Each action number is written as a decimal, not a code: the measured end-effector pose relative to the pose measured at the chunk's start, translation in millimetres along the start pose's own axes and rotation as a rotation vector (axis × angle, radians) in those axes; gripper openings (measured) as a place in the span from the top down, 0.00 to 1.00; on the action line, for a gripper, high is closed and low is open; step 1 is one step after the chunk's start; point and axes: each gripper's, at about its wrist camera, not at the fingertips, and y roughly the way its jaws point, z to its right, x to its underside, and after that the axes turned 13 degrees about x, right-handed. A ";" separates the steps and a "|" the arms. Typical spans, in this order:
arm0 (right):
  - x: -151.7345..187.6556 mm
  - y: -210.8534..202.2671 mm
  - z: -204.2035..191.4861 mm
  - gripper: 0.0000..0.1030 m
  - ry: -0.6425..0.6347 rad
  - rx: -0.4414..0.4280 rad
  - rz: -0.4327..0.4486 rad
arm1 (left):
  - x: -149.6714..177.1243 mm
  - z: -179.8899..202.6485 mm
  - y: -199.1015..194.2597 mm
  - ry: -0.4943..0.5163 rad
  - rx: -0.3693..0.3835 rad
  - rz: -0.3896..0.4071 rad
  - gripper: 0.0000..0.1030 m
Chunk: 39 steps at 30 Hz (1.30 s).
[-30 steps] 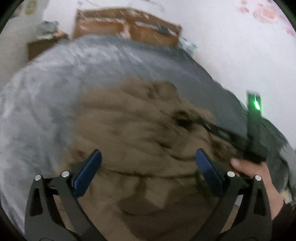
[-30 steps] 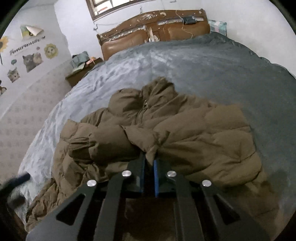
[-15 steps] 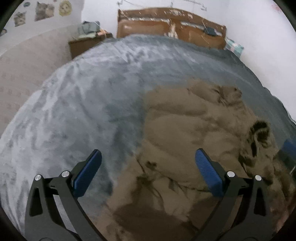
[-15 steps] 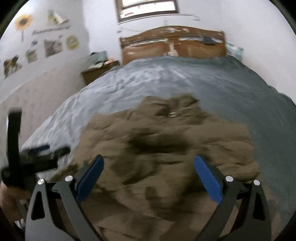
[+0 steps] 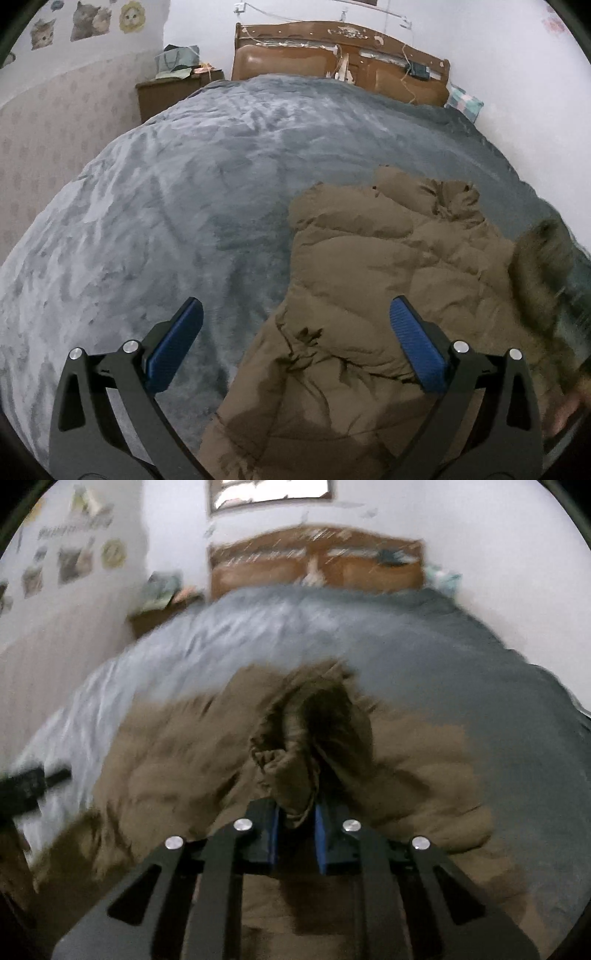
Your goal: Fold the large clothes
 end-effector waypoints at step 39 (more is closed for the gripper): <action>17.2 84.6 131.8 0.28 0.287 0.334 -0.149 | -7.5 -7.5 64.2 -0.179 0.001 -0.007 0.04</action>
